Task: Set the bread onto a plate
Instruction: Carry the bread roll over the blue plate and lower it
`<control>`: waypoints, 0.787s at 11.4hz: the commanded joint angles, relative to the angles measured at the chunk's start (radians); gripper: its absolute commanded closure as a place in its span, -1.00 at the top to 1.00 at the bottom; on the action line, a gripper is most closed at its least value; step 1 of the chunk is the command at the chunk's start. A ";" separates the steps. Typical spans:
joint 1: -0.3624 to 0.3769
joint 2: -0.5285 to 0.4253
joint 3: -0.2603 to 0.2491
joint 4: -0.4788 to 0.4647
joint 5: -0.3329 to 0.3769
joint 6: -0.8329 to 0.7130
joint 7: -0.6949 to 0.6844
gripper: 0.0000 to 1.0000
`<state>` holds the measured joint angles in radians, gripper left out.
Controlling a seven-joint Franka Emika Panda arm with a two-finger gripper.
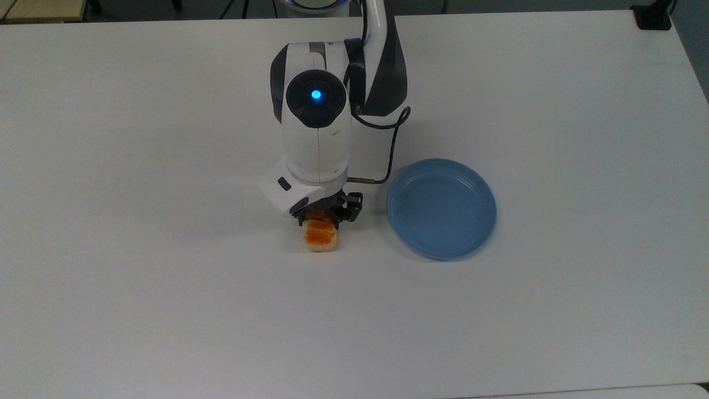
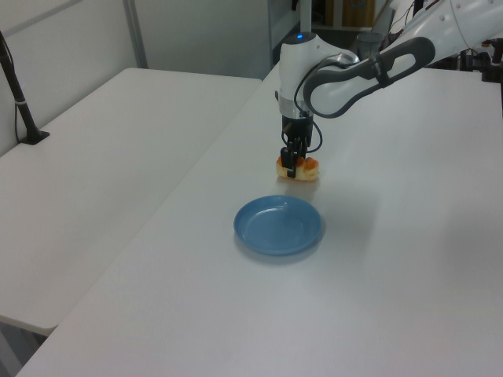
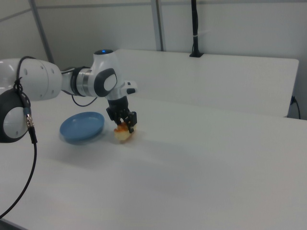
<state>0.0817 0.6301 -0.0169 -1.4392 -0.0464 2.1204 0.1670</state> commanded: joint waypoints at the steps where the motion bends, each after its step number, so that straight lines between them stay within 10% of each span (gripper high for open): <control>1: 0.067 -0.098 0.003 -0.015 0.016 -0.088 0.086 0.25; 9: 0.283 0.025 0.002 0.094 -0.004 -0.007 0.273 0.30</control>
<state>0.3465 0.6042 0.0001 -1.3917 -0.0456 2.0452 0.4208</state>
